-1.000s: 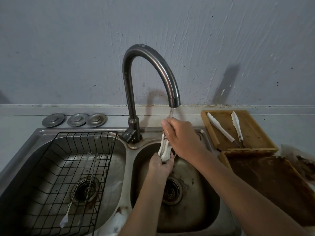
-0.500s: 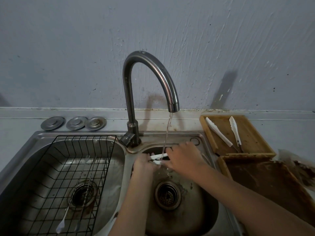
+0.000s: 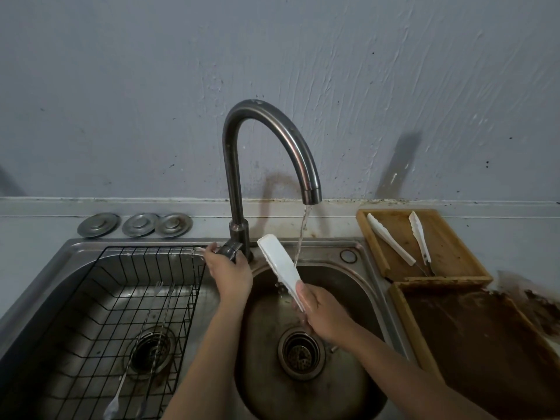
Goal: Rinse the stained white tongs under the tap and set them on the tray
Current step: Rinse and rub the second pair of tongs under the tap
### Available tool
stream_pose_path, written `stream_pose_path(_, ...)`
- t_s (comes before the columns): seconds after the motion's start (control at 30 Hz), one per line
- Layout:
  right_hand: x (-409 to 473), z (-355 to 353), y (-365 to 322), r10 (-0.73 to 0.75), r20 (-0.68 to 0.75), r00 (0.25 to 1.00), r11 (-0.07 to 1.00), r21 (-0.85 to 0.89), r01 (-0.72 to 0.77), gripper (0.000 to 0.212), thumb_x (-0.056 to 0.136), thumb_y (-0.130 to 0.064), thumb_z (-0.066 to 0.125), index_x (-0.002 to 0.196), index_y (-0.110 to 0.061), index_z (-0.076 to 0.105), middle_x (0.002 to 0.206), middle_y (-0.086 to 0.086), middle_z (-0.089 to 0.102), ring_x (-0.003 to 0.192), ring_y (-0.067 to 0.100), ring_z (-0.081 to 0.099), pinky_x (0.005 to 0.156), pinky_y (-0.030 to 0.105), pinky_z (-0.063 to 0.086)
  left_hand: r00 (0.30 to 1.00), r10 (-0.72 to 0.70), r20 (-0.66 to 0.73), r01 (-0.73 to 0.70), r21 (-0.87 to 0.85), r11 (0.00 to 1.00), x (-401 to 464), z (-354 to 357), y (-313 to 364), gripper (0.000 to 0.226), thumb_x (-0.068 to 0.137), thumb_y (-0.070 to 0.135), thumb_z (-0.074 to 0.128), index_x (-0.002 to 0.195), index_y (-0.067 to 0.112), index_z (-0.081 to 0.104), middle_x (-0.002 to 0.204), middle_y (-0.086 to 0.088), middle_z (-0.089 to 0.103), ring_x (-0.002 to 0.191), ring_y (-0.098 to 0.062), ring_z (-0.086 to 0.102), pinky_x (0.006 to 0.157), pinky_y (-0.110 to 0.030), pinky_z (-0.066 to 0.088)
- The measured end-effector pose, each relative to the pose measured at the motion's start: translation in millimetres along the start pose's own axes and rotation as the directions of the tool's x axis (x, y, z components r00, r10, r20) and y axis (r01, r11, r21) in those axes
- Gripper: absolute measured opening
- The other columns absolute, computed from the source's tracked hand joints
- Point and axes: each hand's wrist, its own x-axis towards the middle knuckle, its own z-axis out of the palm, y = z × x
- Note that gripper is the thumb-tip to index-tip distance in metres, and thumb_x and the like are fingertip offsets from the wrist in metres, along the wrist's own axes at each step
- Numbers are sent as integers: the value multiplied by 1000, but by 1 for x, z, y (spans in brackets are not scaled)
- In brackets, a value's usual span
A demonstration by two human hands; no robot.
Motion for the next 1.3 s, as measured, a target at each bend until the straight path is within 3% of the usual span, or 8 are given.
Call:
stream_pose_path(0.2,-11,-4,13,23,39,999,996,84,-26,44,92,-53,31,69,-24,53,47,-5,49,39,8,40,40,21,36,962,260,-88,-213,356,910,6,-9,-13,15,86,-2,48,101,1,47,102,-22,58,97,-40,56,83,-45,42)
stream_pose_path(0.37,-13,-18,9,-26,-12,1000,987,-160,24,40,93,-51,33,74,-22,54,55,-4,54,40,2,47,48,26,43,949,315,14,-256,615,746,23,-7,3,14,85,6,50,98,6,43,99,-18,64,93,-36,60,81,-42,41)
stream_pose_path(0.6,-8,-26,-11,-266,-210,941,869,-476,140,41,91,-53,34,107,-19,52,83,-13,55,75,3,57,60,15,41,970,236,61,-216,662,718,31,-9,5,16,85,9,47,93,12,33,103,-15,64,98,-33,59,83,-42,39)
stream_pose_path(0.7,-9,-23,-8,94,-11,995,680,-730,-73,39,94,-42,38,115,-13,53,105,4,62,92,20,62,73,31,49,972,223,72,-212,672,709,30,-8,6,18,86,10,47,101,8,36,105,-16,63,99,-33,58,83,-42,39)
stream_pose_path(0.8,-14,-15,-10,480,105,871,405,-907,-114,47,93,-43,38,119,-8,57,120,11,61,108,27,57,84,36,43,973,217,75,-210,666,716,29,-9,5,21,86,11,50,101,8,36,102,-15,63,94,-32,59,80,-41,40)
stream_pose_path(0.97,-12,-8,-27,88,-133,987,619,-769,-159,52,89,-57,38,97,-11,60,75,0,58,64,15,54,53,28,39,974,215,66,-204,663,720,27,-10,5,22,87,12,51,103,8,37,102,-15,61,91,-31,59,81,-43,46)
stream_pose_path(1.17,-18,-21,-24,503,38,863,454,-862,-227,52,93,-46,42,120,-4,57,126,14,58,112,31,55,88,36,43,974,215,65,-205,648,734,28,-10,5,20,86,11,50,102,8,38,103,-16,62,93,-33,59,82,-44,43)
stream_pose_path(1.3,-19,-23,-21,378,18,925,571,-791,-218,50,90,-50,45,113,-8,60,113,11,64,98,26,61,72,31,41,979,197,50,-183,641,745,27,-9,6,22,85,11,54,98,11,36,101,-15,62,91,-32,59,79,-43,43)
